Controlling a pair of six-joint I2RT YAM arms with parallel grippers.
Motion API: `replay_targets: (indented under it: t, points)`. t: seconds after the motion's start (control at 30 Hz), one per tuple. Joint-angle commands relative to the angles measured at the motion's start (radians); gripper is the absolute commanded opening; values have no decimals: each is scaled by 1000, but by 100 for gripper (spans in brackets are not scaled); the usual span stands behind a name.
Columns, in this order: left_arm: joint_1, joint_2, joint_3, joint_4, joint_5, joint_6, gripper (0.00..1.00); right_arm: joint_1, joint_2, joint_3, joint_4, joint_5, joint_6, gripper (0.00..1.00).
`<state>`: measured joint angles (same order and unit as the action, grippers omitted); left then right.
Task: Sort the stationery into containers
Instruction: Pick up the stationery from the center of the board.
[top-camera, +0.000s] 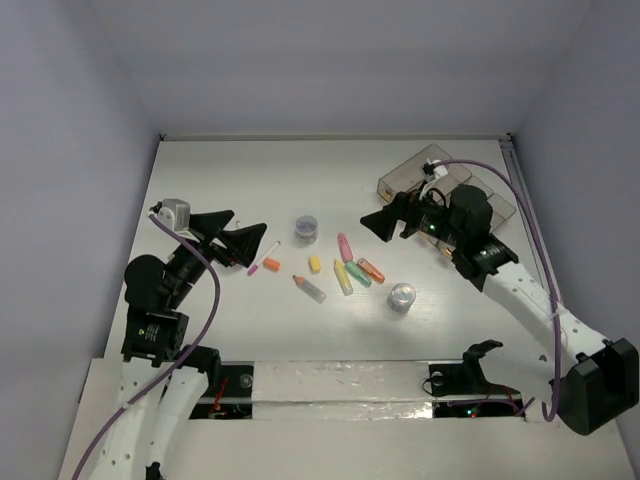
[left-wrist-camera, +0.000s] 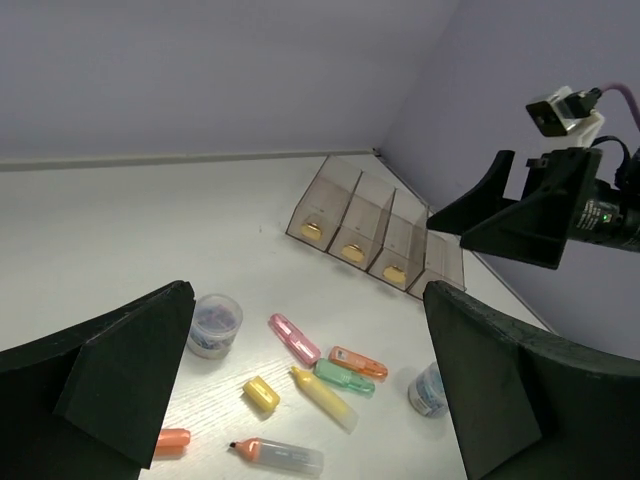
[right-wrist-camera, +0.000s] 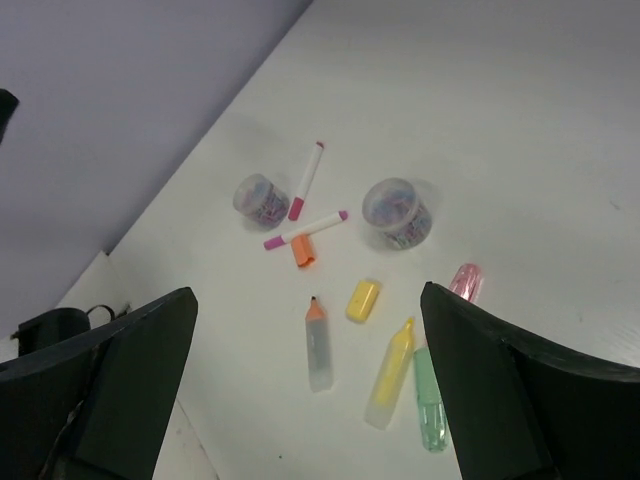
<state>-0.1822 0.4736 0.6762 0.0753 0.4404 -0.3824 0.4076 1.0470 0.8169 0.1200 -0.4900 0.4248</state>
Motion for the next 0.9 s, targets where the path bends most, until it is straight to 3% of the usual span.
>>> replay_targets:
  t: [0.0, 0.27, 0.5, 0.87]
  points:
    - [-3, -13, -6, 23, -5, 20, 99, 62, 37, 86, -81, 100, -63, 100]
    - [-13, -21, -12, 32, 26, 22, 99, 175, 247, 197, -242, 387, -136, 100]
    - [-22, -29, -18, 49, 49, 19, 99, 214, 415, 290, -332, 540, -195, 100]
    - [-40, -26, -23, 52, 49, 14, 99, 252, 628, 387, -407, 617, -205, 93]
